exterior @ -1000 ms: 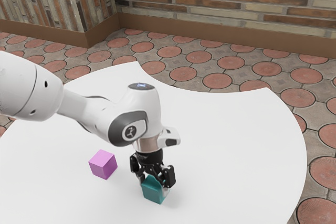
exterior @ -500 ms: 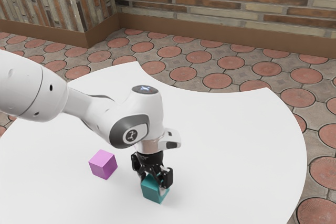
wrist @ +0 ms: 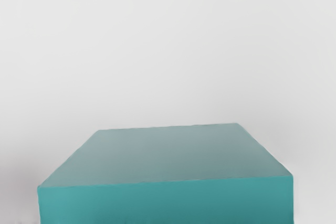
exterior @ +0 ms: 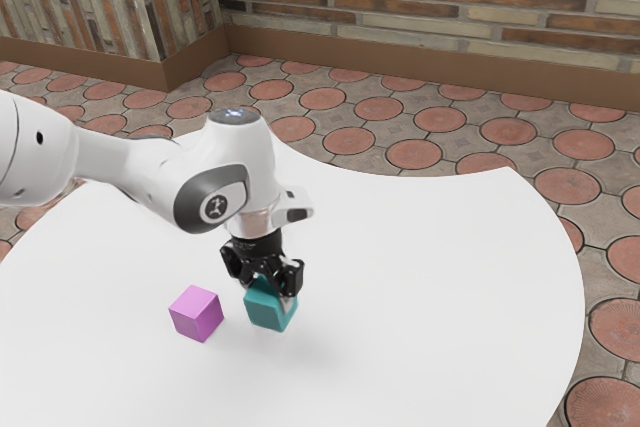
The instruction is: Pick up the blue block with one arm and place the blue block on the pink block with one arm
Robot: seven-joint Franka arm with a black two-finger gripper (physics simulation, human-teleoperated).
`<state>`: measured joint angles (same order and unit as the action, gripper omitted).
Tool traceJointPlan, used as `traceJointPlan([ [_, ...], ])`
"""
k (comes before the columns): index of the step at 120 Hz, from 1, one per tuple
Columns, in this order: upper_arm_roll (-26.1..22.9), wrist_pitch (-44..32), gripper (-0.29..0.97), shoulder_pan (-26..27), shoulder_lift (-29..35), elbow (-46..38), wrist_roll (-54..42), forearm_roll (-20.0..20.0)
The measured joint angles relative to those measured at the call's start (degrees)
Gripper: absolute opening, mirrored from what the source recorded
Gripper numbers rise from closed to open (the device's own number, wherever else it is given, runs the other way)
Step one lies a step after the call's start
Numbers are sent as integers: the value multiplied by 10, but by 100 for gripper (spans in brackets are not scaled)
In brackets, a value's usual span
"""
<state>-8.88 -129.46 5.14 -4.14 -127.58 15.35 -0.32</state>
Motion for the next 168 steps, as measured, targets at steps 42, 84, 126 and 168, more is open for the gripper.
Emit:
traceJointPlan([
  [42, 81, 28, 35, -54, 25, -4, -36, 21],
  [84, 94, 68, 35, -85, 56, -25, -92, 28],
  [126, 95, 76, 34, -32, 63, -30, -141, 30],
  [168, 94, 78, 35, -70, 62, -30, -171, 30],
])
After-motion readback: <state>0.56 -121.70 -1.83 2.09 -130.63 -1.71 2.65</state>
